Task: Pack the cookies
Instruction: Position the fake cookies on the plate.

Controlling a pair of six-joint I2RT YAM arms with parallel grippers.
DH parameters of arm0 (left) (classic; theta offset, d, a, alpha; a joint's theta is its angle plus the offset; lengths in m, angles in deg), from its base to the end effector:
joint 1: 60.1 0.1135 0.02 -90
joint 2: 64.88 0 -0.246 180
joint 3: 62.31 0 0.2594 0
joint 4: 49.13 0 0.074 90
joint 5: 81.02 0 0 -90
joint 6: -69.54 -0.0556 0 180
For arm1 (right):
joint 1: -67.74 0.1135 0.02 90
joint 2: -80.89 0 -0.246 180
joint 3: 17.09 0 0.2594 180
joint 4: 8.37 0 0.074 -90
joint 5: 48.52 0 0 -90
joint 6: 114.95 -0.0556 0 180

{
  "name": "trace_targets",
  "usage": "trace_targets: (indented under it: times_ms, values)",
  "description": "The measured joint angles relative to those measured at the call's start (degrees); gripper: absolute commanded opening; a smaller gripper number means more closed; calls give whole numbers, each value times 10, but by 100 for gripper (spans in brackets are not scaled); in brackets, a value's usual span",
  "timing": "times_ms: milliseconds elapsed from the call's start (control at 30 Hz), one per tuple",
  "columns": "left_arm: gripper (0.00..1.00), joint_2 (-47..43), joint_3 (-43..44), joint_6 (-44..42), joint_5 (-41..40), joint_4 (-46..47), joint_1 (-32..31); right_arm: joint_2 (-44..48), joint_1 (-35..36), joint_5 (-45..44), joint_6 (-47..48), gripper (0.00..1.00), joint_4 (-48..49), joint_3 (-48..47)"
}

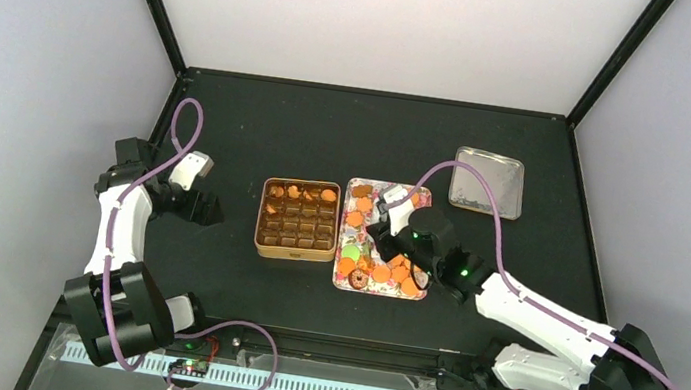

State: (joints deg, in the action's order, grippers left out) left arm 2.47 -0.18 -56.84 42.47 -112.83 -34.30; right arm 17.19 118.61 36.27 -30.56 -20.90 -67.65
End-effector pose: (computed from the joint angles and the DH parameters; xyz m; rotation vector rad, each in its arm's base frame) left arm 0.2176 0.0711 0.2046 0.3704 2.4801 -0.4045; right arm 0.1808 0.2142 0.2190 -0.7372 1.9213 0.5297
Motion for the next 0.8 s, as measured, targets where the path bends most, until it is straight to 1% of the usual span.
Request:
trace_targets:
  times_ms: [267, 567, 800]
  values:
    - [97, 0, 0, 0, 0, -5, 0, 12, 0, 6, -10, 34, 14, 15]
    - [97, 0, 8, 0, 0, -7, 0, 52, 0, 16, -21, 34, 18, 26]
    - [97, 0, 8, 0, 0, -8, 0, 44, 0, 23, -24, 29, 31, 32]
